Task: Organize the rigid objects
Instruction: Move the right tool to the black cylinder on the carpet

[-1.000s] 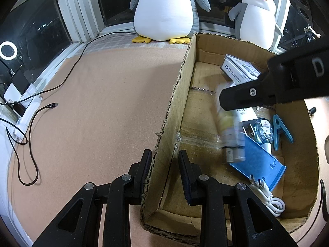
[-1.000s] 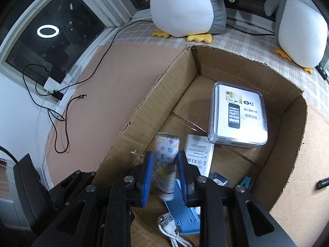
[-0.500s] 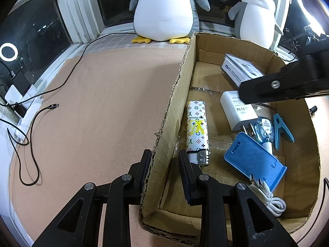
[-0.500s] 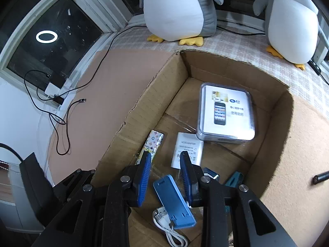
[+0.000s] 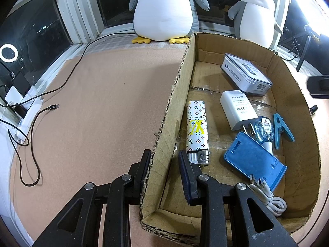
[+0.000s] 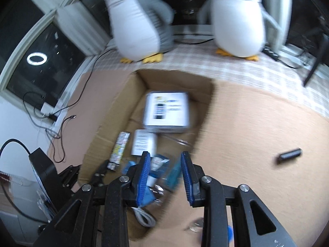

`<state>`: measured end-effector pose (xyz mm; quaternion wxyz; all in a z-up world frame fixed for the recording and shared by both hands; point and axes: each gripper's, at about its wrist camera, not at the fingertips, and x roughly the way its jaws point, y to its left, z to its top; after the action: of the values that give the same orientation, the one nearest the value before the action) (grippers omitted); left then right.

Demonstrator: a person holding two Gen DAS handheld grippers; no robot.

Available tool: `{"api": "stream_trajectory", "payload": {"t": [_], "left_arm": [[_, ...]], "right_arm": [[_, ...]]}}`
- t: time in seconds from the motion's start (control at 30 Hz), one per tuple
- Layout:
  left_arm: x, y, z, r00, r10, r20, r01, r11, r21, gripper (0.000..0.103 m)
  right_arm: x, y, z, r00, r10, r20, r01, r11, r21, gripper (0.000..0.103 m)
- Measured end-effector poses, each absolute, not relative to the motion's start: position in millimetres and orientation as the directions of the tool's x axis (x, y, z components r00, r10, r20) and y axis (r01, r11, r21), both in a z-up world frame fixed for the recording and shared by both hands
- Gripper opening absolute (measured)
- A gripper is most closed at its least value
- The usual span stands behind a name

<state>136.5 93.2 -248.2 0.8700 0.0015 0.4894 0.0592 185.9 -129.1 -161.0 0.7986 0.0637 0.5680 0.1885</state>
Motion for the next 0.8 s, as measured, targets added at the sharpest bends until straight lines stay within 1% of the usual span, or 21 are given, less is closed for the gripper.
{"api": "stream_trajectory", "payload": {"t": [0.17, 0.3, 0.5, 0.8], "left_arm": [[136.5, 93.7, -248.2, 0.514, 0.105, -0.851, -0.101, 0.993, 0.062, 0.029], [136.2, 92.8, -248.2, 0.514, 0.105, -0.851, -0.102, 0.993, 0.061, 0.029], [135.9, 92.4, -248.0, 0.514, 0.103, -0.851, -0.101, 0.993, 0.059, 0.029], [136.0, 91.9, -248.6, 0.514, 0.101, -0.852, -0.102, 0.993, 0.056, 0.029]], "right_arm": [[191.6, -181.3, -163.3, 0.316, 0.307, -0.898, -0.104, 0.952, 0.289, 0.029], [199.5, -225.0, -174.7, 0.326, 0.218, -0.920, 0.025, 0.971, 0.240, 0.029], [211.8, -275.7, -201.3, 0.302, 0.227, -0.926, 0.203, 0.934, 0.295, 0.029], [228.3, -285.3, -221.4, 0.262, 0.238, -0.935, 0.277, 0.910, 0.309, 0.029]]}}
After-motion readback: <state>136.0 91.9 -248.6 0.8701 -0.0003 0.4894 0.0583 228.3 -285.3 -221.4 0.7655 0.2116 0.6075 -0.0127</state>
